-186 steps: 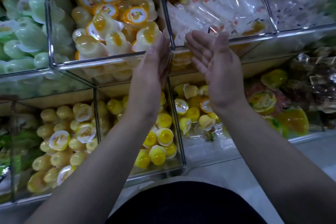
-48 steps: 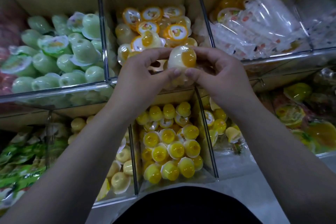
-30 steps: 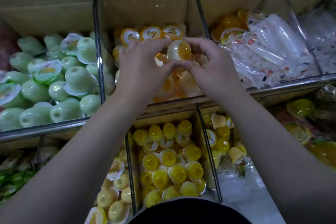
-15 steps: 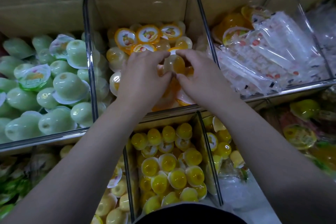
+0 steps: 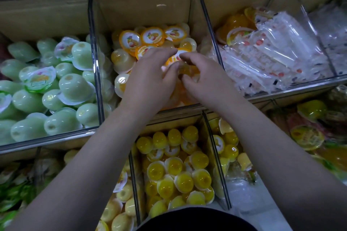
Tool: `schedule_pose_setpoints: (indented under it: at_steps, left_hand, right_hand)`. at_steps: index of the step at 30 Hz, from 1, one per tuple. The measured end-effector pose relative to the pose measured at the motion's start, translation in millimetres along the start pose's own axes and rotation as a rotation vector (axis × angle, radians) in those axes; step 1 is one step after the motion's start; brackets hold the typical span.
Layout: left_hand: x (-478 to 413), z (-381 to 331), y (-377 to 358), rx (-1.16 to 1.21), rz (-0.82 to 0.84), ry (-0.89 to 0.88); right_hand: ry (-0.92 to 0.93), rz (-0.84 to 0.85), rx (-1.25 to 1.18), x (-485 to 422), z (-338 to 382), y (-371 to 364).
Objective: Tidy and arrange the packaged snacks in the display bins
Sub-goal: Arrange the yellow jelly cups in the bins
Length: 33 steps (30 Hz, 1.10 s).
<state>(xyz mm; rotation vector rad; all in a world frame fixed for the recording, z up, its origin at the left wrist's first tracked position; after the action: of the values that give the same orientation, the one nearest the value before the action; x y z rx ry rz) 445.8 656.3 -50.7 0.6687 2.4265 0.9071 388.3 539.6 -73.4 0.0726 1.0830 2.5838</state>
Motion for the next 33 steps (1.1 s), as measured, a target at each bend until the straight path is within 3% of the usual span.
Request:
schedule_pose_setpoints:
  at_steps: [4,8,13,33]
  left_hand:
    - [15.2,-10.6,-0.9,0.184,-0.014,-0.036]
    - [30.3,-13.7,-2.0,0.464,-0.007,0.067]
    - [43.0,-17.7,-6.3,0.809,-0.011,0.148]
    - [99.5,-61.6,-80.5,1.001,0.089,0.261]
  right_hand:
    - [0.007,-0.065,-0.110,12.2,5.0,5.1]
    - [0.070,-0.197,-0.266,31.1,14.0,16.2]
    - [0.014,-0.237,-0.579,52.1,16.1,26.8]
    - [-0.103,-0.298,-0.861,136.6,-50.5,54.1]
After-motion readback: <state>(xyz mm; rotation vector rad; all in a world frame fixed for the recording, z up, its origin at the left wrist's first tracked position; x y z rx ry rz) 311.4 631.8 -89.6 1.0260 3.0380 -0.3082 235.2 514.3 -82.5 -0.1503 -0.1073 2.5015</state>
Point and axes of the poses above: each hand's wrist, its own x-axis away from the middle knuckle, its own y-axis out of the back of the hand, z = x × y, the point moved 7 cm from there along -x, towards the middle knuckle, and after that the axes turned 2 degrees about z, right-handed, at the moved point
